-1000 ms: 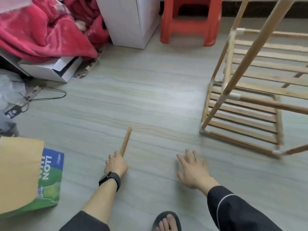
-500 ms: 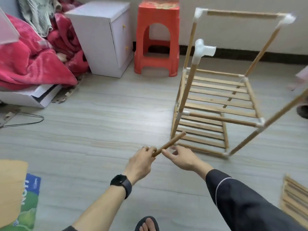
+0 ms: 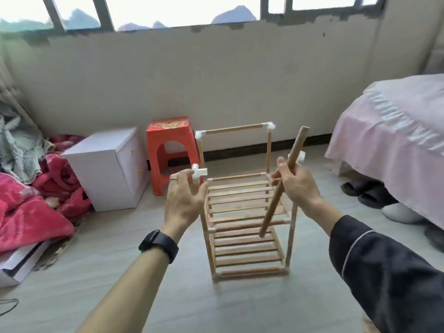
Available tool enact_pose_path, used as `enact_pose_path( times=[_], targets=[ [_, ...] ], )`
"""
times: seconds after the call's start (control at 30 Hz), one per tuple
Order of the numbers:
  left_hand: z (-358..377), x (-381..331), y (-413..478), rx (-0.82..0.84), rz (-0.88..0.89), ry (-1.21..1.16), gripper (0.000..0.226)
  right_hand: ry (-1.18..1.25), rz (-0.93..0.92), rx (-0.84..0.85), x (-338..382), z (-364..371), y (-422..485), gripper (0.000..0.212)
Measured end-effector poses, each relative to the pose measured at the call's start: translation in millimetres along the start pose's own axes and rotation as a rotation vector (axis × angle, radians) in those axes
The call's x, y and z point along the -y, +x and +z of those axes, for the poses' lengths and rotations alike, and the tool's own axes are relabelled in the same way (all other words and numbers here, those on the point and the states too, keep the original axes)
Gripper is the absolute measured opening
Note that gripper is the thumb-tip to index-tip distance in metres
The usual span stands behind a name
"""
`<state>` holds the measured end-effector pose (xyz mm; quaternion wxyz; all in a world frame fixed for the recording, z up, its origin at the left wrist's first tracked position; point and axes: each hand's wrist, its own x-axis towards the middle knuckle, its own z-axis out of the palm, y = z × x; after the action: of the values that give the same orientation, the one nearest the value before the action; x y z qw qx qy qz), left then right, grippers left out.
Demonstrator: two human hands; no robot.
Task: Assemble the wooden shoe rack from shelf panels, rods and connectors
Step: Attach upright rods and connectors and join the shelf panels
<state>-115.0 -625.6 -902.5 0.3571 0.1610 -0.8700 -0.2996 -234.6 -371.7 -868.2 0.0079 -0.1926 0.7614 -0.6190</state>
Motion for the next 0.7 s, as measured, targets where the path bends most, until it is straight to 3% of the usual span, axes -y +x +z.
enact_pose_path(
  times=[0.17,0.23,0.37,0.43,0.5,0.7],
  targets=[
    [7.7,4.0,42.1,0.033,-0.316,-0.071,0.069,-0.159,0.0,-0.339,-13.3,-61.1,60.0,0.032],
    [18.7,6.8,52.6,0.052,-0.417,-0.178,0.072,-0.177,0.123,-0.407,-26.1,-76.5,83.9,0.036],
    [46.3,16.5,59.1,0.051,-0.496,-0.281,0.056,0.321,0.472,-0.272,-47.7,-79.3,115.5,0.068],
    [56.4,20.3,55.9,0.042,-0.461,-0.32,0.054,0.438,0.5,-0.1,-60.1,-69.5,119.3,0.082],
    [61.9,23.9,53.1,0.013,-0.407,-0.356,0.052,0.394,0.467,0.007,-70.9,-55.7,116.0,0.086],
    [65.2,25.1,42.8,-0.059,-0.348,-0.393,0.052,0.361,0.434,-0.17,-74.8,-35.5,95.3,0.072]
  ],
)
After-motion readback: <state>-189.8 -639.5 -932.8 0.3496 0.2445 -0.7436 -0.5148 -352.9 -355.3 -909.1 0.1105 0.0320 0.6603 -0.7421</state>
